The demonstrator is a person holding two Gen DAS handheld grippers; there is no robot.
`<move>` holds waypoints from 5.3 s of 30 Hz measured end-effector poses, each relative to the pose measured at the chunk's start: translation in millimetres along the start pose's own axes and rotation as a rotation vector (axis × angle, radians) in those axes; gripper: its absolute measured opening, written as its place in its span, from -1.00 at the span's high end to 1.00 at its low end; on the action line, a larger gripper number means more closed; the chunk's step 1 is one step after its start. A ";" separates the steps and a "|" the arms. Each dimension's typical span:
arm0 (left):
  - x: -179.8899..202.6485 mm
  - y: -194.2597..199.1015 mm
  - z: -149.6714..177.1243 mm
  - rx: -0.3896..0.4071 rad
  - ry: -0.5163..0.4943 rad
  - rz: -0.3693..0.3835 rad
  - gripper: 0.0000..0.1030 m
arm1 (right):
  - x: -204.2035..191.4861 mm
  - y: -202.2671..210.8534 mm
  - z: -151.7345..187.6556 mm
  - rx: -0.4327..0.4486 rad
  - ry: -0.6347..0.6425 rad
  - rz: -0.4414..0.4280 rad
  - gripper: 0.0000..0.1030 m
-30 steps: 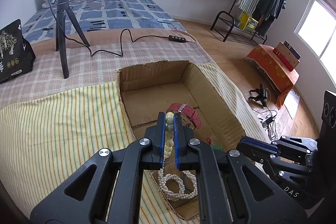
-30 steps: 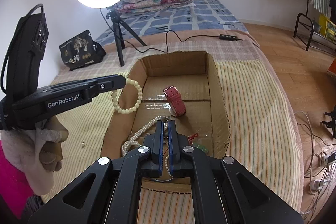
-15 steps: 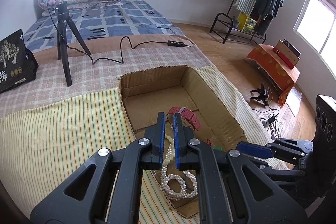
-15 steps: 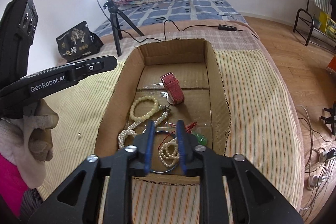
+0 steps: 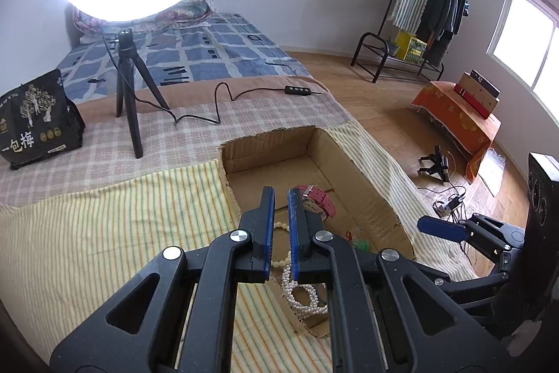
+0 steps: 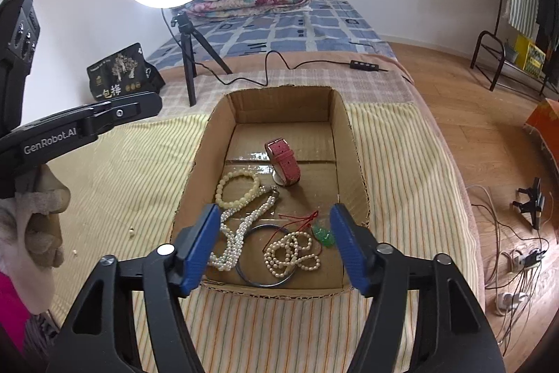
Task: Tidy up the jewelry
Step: 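Open both grippers to drop the bracelet and pearl strand into the box, then move both open grippers back over the two loose pearls on the sheet, then grasp one loose pearl with the right gripper while the left grasps the other pearl, then carry both held pearls over the box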
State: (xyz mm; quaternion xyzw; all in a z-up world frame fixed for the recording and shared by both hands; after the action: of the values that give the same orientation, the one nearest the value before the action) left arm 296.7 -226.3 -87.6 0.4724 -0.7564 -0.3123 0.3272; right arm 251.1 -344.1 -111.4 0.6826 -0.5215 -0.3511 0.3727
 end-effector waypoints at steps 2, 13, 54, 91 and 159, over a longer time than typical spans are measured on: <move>-2.7 8.1 -0.1 0.012 -0.002 -0.003 0.48 | -3.1 3.1 0.2 0.003 0.006 0.013 -0.31; -28.2 52.9 6.6 0.075 -0.011 -0.060 -0.13 | -16.1 9.9 0.7 0.020 0.010 0.103 -0.52; -170.7 132.4 103.4 0.039 0.037 -0.194 -0.15 | -154.8 -26.2 -25.4 0.030 0.201 -0.070 -0.52; -171.5 58.5 252.4 -0.233 0.023 -0.117 0.12 | -205.1 -112.3 56.1 -0.183 0.421 -0.135 0.41; -90.8 89.3 185.7 -0.088 -0.129 -0.090 0.87 | -183.3 -36.6 10.4 -0.010 0.317 -0.195 0.87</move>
State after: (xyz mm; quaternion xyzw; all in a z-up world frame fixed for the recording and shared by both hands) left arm 135.2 -80.5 -145.6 0.4701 -0.7394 -0.3896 0.2839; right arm 220.1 -160.6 -131.7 0.7749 -0.3858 -0.2763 0.4175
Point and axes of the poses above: each gripper's, at about its wrist camera, not at the fingertips, and y roughly against the way its jaws point, x to its right, z to its underside, the point moved 9 cm from there along -y, roughly the way its jaws point, and after that the axes turned 10 degrees about -x, right-handed, at the moved point
